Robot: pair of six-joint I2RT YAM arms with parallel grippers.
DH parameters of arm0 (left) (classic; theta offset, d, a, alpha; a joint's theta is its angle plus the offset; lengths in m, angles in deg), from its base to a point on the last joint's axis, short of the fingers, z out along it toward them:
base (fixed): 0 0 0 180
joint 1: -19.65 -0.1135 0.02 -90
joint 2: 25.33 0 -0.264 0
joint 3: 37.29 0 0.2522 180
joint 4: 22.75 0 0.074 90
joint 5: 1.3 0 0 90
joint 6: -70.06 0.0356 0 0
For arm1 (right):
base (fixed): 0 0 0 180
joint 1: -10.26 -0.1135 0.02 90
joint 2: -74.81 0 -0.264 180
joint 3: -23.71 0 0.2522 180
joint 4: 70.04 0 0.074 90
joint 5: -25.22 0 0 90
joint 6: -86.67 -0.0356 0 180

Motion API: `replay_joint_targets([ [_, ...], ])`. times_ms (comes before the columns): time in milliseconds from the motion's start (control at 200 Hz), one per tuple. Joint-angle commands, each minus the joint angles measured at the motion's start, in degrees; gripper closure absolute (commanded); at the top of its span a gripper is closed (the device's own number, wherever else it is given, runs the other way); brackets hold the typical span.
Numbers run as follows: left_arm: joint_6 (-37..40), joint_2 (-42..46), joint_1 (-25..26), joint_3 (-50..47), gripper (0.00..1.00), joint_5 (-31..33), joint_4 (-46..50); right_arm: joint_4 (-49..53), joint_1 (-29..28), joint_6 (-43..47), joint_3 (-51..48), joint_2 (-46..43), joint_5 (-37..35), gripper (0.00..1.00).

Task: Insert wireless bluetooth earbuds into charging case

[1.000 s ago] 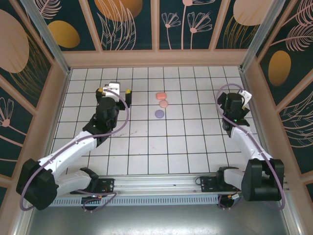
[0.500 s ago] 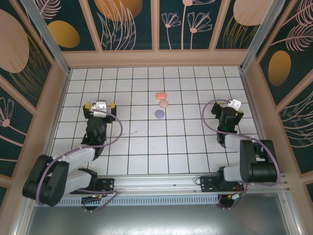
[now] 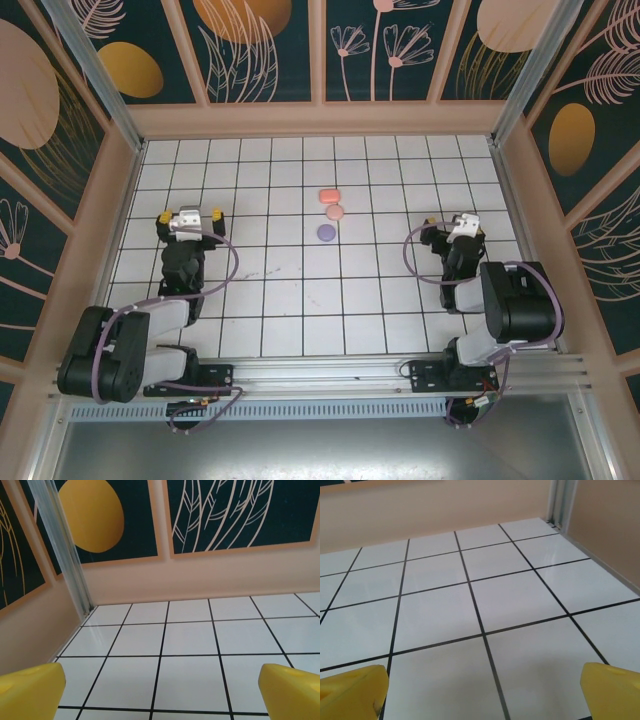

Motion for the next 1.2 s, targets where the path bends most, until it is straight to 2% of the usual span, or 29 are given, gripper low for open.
replay_joint_targets([
  [0, -1.5, 0.8, -1.0, 0.3, 0.01, -5.1, -0.6, -6.0, 0.8, 0.6, 0.3, -0.1, 3.4, 0.01],
  [130, -1.6, 1.1, -1.0, 1.0, 0.01, -6.8, 2.7, -5.5, 1.3, 0.3, 0.6, -0.1, 4.0, 0.01],
  [240, -2.5, -1.1, -1.1, 0.1, 0.01, -6.7, 0.7, -5.2, 1.7, 0.0, 0.8, 0.0, 4.6, 0.01],
  [380, -3.4, -8.1, -1.8, -2.3, 0.01, -6.7, -9.3, -5.0, 2.3, -0.2, 0.8, 0.0, 6.1, 0.01],
  [415, -4.7, -7.6, -3.8, -1.8, 0.01, -9.8, -7.1, -4.8, 2.5, -0.3, 0.9, 0.0, 6.6, 0.01],
  [450, -5.6, -8.3, -5.7, -2.5, 0.01, -13.5, -9.3, -4.8, 2.7, -0.4, 0.9, -0.1, 6.9, 0.01],
  [551, -6.3, -14.2, -6.6, -3.8, 0.01, -14.2, -17.3, -4.7, 2.7, -0.4, 0.9, 0.0, 7.1, 0.01],
  [666, -7.5, -14.3, -8.6, -0.5, 0.01, -18.3, -11.0, -4.7, 2.8, -0.4, 1.0, 0.0, 7.1, 0.01],
  [731, -8.4, -14.6, -8.8, 0.8, 0.01, -16.6, -9.1, -4.6, 2.7, -0.4, 1.0, 0.0, 7.1, 0.01],
  [791, -10.4, -14.8, -8.9, 2.5, 0.01, -11.0, -6.2, -4.6, 2.7, -0.4, 1.0, -0.1, 7.0, 0.01],
  [1196, -10.4, -14.8, -8.9, 2.4, 0.01, -10.8, -6.3, -3.9, 2.4, 0.4, 1.3, 0.0, 7.2, 0.01],
])
